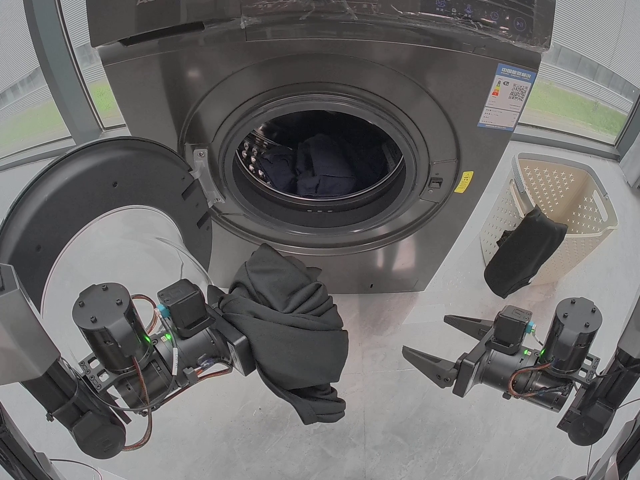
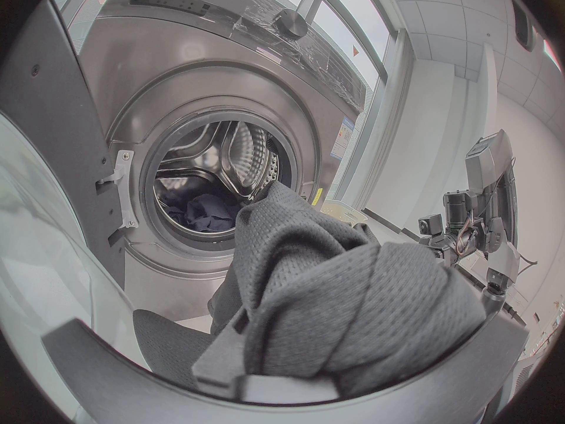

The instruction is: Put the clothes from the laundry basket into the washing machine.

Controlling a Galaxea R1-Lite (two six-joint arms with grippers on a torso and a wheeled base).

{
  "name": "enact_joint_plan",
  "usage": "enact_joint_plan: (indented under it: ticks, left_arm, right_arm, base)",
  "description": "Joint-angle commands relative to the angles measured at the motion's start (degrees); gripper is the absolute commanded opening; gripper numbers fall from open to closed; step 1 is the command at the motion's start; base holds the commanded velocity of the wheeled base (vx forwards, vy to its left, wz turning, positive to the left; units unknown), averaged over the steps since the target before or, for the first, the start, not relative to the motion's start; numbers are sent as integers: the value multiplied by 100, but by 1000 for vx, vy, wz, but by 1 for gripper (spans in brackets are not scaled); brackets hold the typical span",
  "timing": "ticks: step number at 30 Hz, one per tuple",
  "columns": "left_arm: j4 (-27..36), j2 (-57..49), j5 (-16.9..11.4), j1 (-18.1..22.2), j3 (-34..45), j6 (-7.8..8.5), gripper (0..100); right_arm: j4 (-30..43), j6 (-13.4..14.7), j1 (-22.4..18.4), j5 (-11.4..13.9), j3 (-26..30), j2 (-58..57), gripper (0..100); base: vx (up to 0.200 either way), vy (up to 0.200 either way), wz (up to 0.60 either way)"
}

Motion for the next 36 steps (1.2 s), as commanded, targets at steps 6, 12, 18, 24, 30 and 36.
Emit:
enact_joint_plan:
  ticks: [6,12,18,24,30,36]
  left_arm:
    - [-4,110,1,-10,27,36,0]
    - [-4,145,1,-28,27,185,0]
    - [-4,225,1,-28,44,247,0]
    - [-12,260,1,-45,53,256,0]
    - [-12,260,10,-89,53,264,0]
    - [-12,260,36,-54,-9,326,0]
  right_arm:
    - [-2,6,-18,13,-14,42,100]
    - [-2,6,-18,22,-75,42,100]
    - [-2,15,26,22,-75,42,100]
    - [-2,15,17,22,-75,42,100]
    - [-2,15,26,22,-75,42,100]
    - [-2,15,17,22,-75,34,100]
  base:
    - [0,0,0]
    - [33,0,0]
    - [200,0,0]
    - [167,0,0]
    - [0,0,0]
    - [0,-133,0]
